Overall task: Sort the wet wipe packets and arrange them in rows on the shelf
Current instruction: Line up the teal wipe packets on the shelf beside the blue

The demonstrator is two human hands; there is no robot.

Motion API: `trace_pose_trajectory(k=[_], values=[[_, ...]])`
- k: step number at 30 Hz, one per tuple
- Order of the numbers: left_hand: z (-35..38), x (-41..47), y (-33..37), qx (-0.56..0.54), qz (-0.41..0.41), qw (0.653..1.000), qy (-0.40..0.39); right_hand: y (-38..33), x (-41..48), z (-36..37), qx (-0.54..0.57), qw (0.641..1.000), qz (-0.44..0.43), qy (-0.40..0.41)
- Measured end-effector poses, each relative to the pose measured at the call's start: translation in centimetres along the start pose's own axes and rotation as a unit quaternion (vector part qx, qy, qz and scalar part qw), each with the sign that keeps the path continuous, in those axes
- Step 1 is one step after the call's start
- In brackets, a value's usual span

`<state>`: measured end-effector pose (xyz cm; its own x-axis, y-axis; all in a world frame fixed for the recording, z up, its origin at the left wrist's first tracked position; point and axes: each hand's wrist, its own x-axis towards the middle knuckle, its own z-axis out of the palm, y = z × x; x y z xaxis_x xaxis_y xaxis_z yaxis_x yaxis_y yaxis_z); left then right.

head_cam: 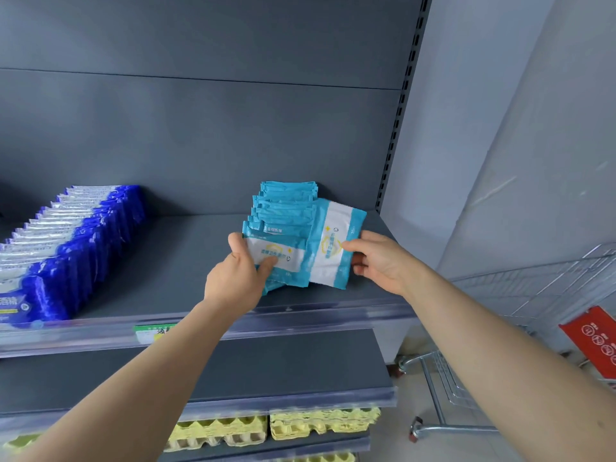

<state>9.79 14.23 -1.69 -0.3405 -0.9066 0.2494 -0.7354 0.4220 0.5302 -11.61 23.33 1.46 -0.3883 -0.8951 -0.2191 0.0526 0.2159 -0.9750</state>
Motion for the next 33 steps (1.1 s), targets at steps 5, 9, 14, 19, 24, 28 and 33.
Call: trace_pose_trajectory(k=[5,9,14,19,24,28,33], values=[[-0.2,-0.7,-0.2,-0.091,-0.012,0.994,-0.063,0.6,-0.8,0.8,0.037,0.999,0.021,0.011],[-0.3,-1.1,-0.7,-0.145,-0.03,0.981,-0.126,1.8,-0.9,2.7,0.029,0.999,0.034,-0.003],[0.0,-1.1,-1.3,-0.094,-0.004,0.99,-0.103,0.6,-0.8,2.9,-0.269,0.963,-0.012,-0.01],[-0.1,-1.1,-2.3,-0.064,0.021,0.994,-0.092,0.3,-0.3,2.0,-0.321,0.947,-0.031,-0.01],[0.8,-0.9,-1.8,0.11,0.043,0.987,-0.111,1.3,0.4,3.3,-0.308,0.947,-0.093,0.001],[0.1,1.3,-2.7,0.008,0.016,0.992,-0.123,1.0,0.6,3.8,-0.299,0.943,-0.143,0.025],[-0.7,2.0,-3.6,-0.282,-0.043,0.934,-0.216,0.5,1.5,3.6,-0.318,0.934,-0.122,-0.109]])
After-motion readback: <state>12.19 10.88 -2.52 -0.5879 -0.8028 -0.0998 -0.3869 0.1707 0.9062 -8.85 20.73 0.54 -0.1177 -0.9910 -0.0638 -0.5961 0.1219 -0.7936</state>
